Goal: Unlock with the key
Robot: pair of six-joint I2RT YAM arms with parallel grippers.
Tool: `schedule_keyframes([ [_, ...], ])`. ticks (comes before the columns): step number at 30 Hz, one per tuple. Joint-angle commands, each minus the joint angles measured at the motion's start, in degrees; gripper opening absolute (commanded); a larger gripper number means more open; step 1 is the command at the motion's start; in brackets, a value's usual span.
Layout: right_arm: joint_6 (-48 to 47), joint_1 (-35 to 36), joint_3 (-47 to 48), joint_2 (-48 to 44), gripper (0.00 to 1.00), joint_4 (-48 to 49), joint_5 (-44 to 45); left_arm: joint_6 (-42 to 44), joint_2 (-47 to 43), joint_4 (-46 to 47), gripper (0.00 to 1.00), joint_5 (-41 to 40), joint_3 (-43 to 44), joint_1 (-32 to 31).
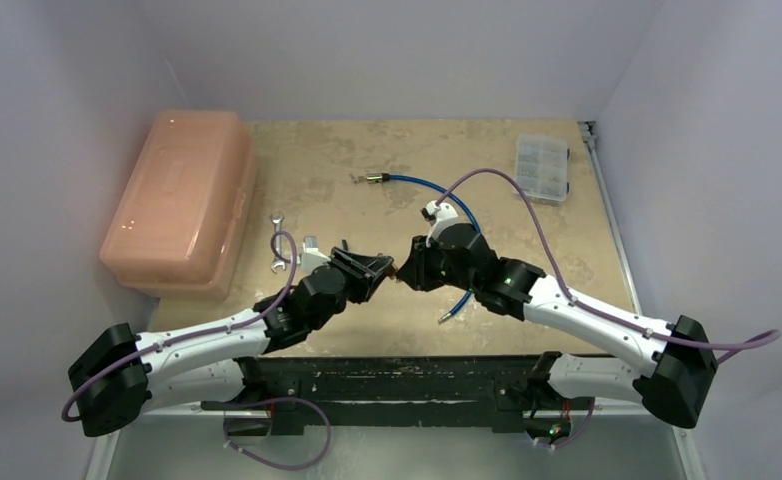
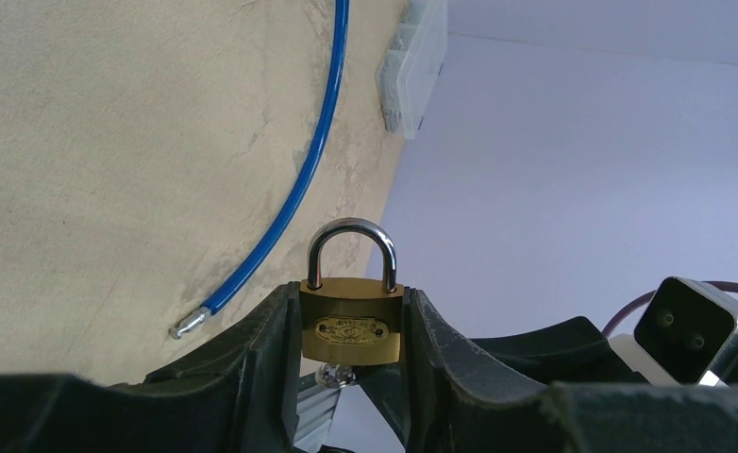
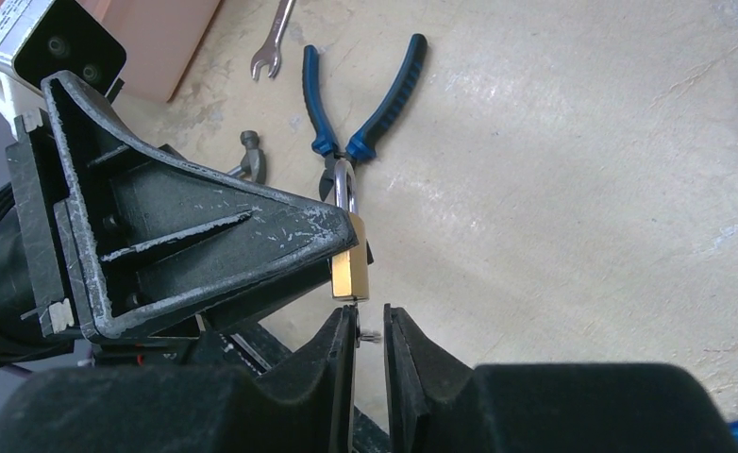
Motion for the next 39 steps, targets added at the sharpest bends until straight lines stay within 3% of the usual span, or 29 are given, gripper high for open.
schedule_keyframes([
  [1,-1.0,-0.1,1.4,0.1,0.22,0.9,0.1,0.2,-0.2,3.1,0.00,0.3,2.4,-0.2],
  [11,-1.0,-0.1,0.8,0.7,0.21,2.2,-2.6,0.2,-0.4,3.0,0.00,0.3,2.5,-0.2],
  [20,-0.4,-0.1,-1.1,1.0,0.13,3.5,-2.6,0.3,-1.1,3.0,0.00,0.9,2.3,-0.2],
  [26,0.3,-0.1,-1.6,1.7,0.00,5.1,-2.9,0.6,-1.9,2.9,0.00,1.1,2.2,-0.2],
  [39,3.1,-0.1,-1.1,1.2,0.00,6.7,-1.8,2.3,-3.3,3.0,0.00,2.1,3.1,-0.2],
])
